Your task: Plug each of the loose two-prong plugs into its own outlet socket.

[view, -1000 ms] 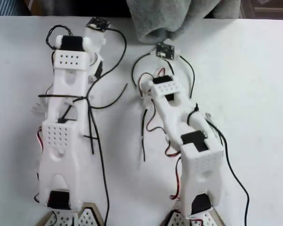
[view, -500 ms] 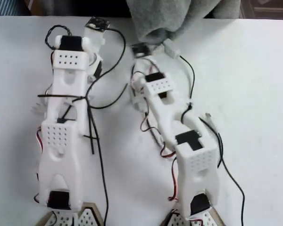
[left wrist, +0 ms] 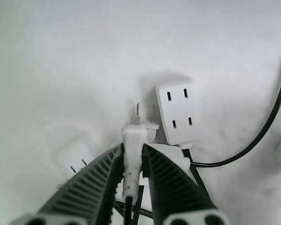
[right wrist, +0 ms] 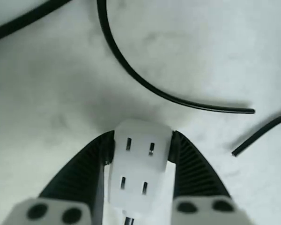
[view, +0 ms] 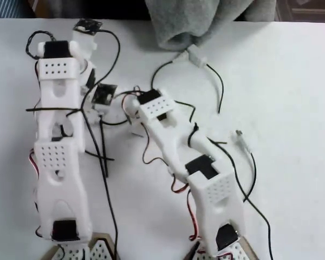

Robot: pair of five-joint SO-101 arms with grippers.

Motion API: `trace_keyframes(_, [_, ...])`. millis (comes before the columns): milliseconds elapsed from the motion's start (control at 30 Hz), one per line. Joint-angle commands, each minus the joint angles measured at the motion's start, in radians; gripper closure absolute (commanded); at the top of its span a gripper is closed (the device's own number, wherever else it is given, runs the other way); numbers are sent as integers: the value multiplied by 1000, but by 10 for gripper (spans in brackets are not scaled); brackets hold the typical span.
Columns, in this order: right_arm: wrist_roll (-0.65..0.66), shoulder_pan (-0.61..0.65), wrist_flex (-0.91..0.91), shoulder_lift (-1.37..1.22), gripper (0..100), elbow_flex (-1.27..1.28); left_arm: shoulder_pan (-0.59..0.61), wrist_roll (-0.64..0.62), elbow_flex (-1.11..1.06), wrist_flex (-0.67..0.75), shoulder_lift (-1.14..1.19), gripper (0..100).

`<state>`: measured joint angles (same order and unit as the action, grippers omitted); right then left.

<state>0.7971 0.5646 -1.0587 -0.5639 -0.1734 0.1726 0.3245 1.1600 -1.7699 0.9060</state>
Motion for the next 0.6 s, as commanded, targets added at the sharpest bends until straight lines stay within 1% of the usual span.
trace_keyframes(0, [14,8,-31,1,828,-2,10,11,14,20,-21,976])
trace_keyframes(100, [14,1,-42,10,727,-15,8,11,14,20,-21,976])
trace_keyframes(167, [14,-15,-70,36,692,-25,8,11,14,20,-21,976])
trace_keyframes(233, [-12,-33,-108,85,690,-43,8,11,14,20,-21,976])
trace_keyframes(333, [-110,-71,-151,185,689,-66,8,11,14,20,-22,976])
trace_keyframes(400, [-150,-96,-166,263,689,-69,8,11,14,20,-22,976])
trace_keyframes(567, [-222,-185,-228,444,689,-68,1,9,14,17,-22,976])
